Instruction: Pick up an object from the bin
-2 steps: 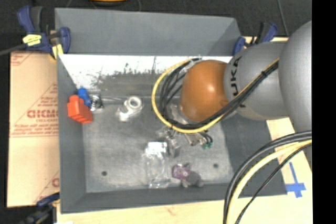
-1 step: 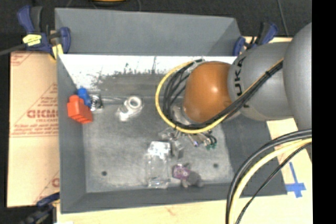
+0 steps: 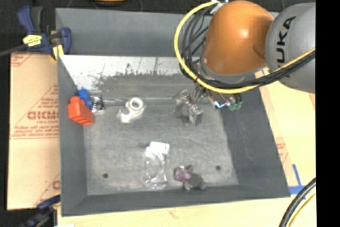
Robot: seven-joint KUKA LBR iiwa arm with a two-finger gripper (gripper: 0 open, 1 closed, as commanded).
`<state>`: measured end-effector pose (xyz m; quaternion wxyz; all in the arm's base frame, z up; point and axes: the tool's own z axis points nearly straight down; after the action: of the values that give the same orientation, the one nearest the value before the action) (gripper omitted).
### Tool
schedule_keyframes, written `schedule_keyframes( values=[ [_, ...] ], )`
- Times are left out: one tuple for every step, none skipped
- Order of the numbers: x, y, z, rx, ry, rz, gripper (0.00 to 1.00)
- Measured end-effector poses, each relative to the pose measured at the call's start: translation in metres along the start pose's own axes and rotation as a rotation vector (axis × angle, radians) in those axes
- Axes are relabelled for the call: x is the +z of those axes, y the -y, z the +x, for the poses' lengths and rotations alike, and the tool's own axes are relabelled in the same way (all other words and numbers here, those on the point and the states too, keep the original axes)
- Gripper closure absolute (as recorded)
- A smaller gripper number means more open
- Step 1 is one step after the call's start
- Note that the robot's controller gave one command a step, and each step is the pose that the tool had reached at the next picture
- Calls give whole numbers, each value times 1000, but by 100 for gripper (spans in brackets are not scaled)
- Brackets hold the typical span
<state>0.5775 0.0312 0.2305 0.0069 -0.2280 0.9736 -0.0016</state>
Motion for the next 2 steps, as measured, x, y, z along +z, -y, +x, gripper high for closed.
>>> schedule_keyframes(
  values=[
    [53, -30, 48, -502, -12, -11, 100],
    [51, -30, 47, -499, -8, -10, 0]
  ],
)
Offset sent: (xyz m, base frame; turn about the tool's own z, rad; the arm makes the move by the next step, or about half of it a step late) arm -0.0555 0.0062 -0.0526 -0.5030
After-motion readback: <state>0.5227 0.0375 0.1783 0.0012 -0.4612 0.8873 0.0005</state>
